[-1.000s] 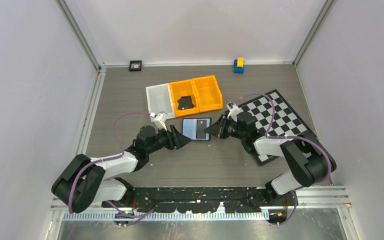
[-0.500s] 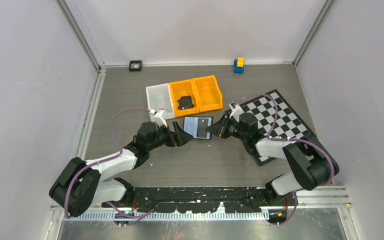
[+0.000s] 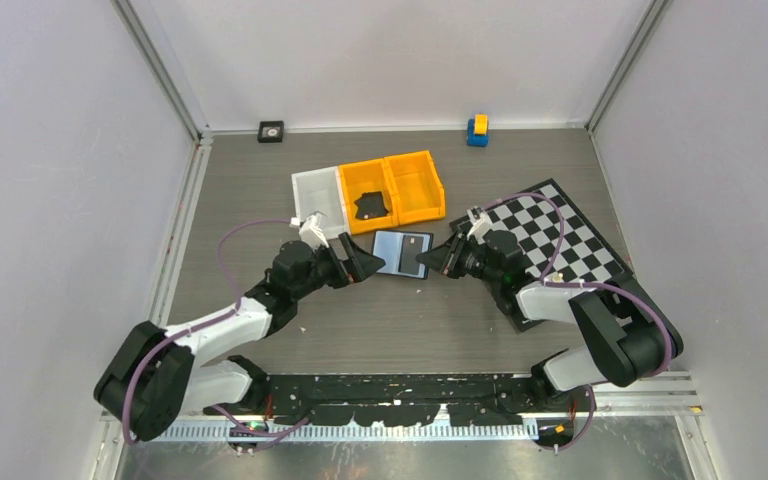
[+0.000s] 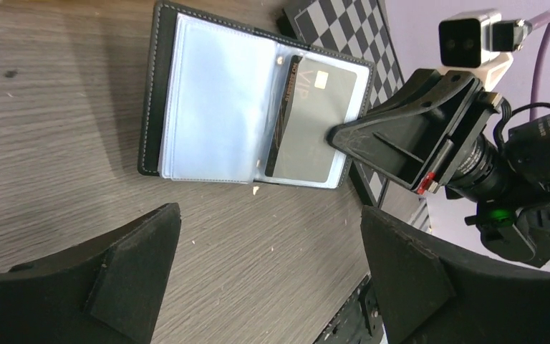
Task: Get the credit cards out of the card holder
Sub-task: Remove the credit card from the card holder.
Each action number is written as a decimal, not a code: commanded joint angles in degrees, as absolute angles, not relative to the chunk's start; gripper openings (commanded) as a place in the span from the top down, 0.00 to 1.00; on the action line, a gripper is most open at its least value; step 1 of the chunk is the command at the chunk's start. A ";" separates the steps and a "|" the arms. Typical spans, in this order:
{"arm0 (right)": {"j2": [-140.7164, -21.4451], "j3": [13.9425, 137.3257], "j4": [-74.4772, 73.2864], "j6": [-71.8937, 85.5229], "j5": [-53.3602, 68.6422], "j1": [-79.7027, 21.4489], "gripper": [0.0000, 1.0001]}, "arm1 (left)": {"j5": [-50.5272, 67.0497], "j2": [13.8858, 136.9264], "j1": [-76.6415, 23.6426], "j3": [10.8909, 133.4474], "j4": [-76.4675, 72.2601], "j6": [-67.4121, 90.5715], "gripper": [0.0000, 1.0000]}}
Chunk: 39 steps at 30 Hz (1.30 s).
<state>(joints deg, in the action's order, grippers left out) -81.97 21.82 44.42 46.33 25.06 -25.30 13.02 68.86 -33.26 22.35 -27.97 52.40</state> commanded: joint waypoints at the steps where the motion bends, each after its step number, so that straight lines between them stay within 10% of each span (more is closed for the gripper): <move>1: -79.54 21.67 49.77 47.27 24.81 -24.93 0.98 | 9.50 63.90 -33.53 26.65 -18.89 49.62 0.04; 9: -79.72 21.36 50.94 47.72 24.89 -24.89 0.98 | 19.87 70.86 -33.49 21.05 -43.86 46.24 0.05; 23: -80.42 21.26 54.81 49.13 29.11 -24.94 0.98 | 26.20 76.02 -33.47 26.24 -37.09 40.56 0.45; 39: -84.75 22.67 63.49 53.60 35.42 -25.02 0.98 | 30.76 79.69 -28.44 26.74 -39.81 43.92 0.52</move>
